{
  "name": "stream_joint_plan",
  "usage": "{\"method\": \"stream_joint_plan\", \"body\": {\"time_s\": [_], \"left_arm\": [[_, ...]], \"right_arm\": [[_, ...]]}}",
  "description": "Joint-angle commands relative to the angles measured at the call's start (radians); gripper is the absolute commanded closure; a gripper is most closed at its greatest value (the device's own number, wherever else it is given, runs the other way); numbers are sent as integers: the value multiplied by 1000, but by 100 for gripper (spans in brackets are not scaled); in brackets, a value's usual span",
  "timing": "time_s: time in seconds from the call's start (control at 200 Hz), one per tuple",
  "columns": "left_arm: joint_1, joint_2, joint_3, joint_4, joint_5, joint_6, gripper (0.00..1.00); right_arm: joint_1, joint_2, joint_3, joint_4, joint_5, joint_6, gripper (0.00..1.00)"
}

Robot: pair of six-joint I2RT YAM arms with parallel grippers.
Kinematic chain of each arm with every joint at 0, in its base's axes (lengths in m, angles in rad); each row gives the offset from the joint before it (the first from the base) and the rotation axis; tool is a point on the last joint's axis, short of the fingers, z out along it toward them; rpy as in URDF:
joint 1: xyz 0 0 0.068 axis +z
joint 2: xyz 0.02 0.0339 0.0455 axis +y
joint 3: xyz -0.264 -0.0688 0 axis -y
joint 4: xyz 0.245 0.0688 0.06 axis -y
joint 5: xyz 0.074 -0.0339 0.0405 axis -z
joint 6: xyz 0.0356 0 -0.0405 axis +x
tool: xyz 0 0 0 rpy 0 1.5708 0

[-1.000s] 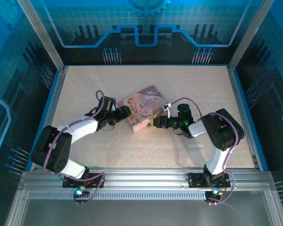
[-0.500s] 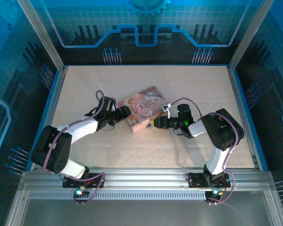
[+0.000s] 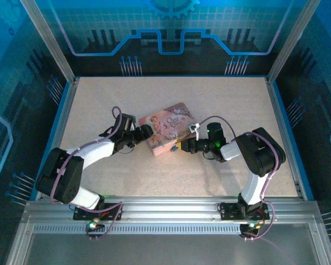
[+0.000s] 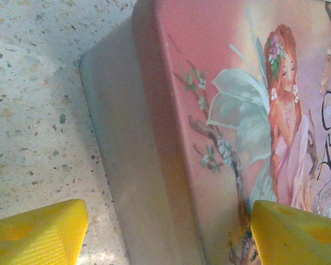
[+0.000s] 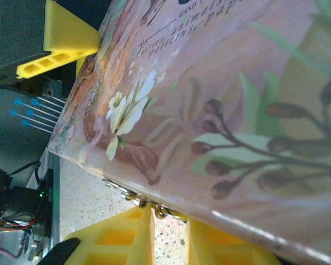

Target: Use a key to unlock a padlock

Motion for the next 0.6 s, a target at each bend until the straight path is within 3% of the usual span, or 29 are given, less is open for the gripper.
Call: {"method": "stream_joint_plan", "body": {"time_s": [0.0,0.305,0.595], "left_arm": [[-12,-4,-33,-73,-11,-10,21],[-11,-15,-37,-82,-23,-8,21],[-12,-23,-40,-91,-32,-4,21]], "right_arm": [[12,-15,11,-23,-35,-8,86],[10,-31,1,-41,4,-9,98],[-9,-57,-23,-62,17,-19,100]]}}
